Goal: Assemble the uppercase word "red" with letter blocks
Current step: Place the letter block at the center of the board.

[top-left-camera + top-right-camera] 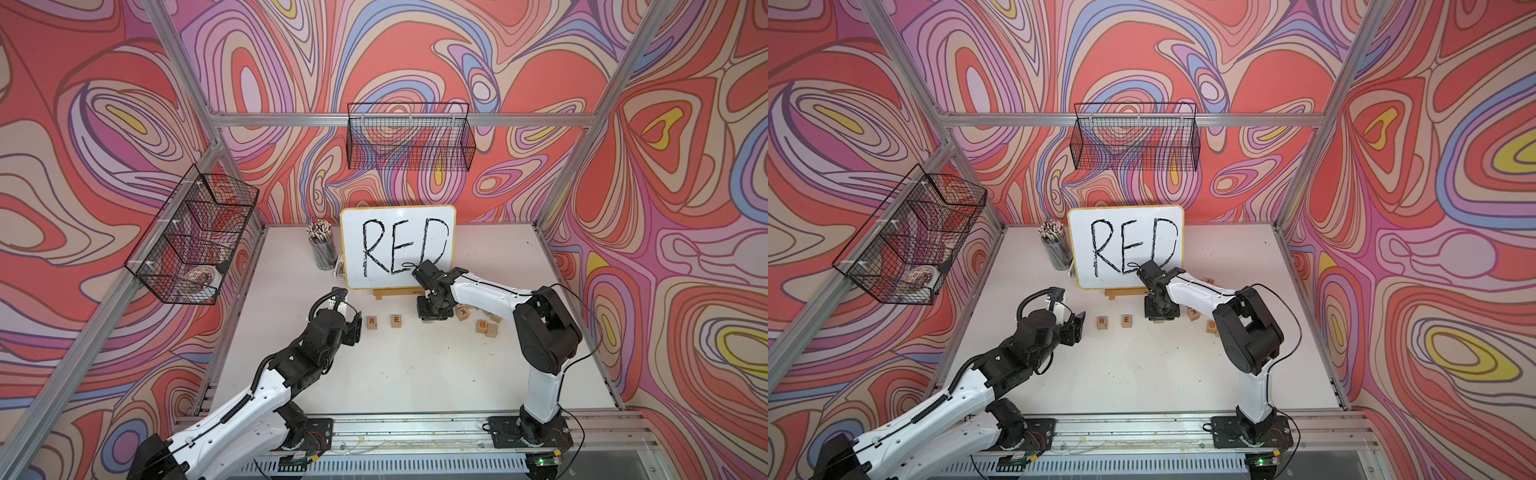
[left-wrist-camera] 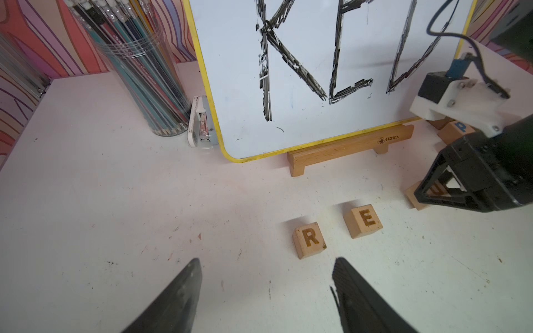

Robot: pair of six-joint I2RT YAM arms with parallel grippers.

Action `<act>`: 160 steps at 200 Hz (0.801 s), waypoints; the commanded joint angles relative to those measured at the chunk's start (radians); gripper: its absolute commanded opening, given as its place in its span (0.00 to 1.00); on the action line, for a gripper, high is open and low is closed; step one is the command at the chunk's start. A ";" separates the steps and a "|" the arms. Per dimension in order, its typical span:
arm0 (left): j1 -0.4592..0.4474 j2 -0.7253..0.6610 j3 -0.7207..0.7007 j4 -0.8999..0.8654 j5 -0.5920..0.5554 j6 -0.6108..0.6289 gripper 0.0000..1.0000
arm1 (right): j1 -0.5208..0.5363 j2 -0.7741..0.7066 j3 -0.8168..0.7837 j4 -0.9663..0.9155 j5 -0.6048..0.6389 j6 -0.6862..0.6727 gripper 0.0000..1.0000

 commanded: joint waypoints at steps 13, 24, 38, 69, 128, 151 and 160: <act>0.006 -0.013 -0.008 -0.002 -0.017 0.005 0.75 | 0.015 0.042 0.039 0.015 -0.008 0.006 0.22; 0.005 -0.011 -0.006 -0.002 -0.017 0.006 0.75 | 0.017 0.048 0.046 0.014 -0.009 0.005 0.22; 0.006 -0.010 -0.006 -0.002 -0.017 0.006 0.75 | 0.020 0.055 0.055 0.011 -0.008 0.006 0.22; 0.006 -0.010 -0.008 0.000 -0.016 0.006 0.74 | 0.030 0.071 0.069 0.004 -0.011 0.004 0.22; 0.006 -0.010 -0.009 0.004 -0.016 0.006 0.74 | 0.035 0.089 0.066 -0.002 -0.006 0.006 0.28; 0.005 -0.009 -0.008 0.004 -0.015 0.006 0.75 | 0.036 0.089 0.075 -0.009 -0.007 0.002 0.34; 0.005 -0.009 -0.008 0.004 -0.016 0.006 0.74 | 0.036 0.085 0.077 -0.010 -0.008 0.001 0.36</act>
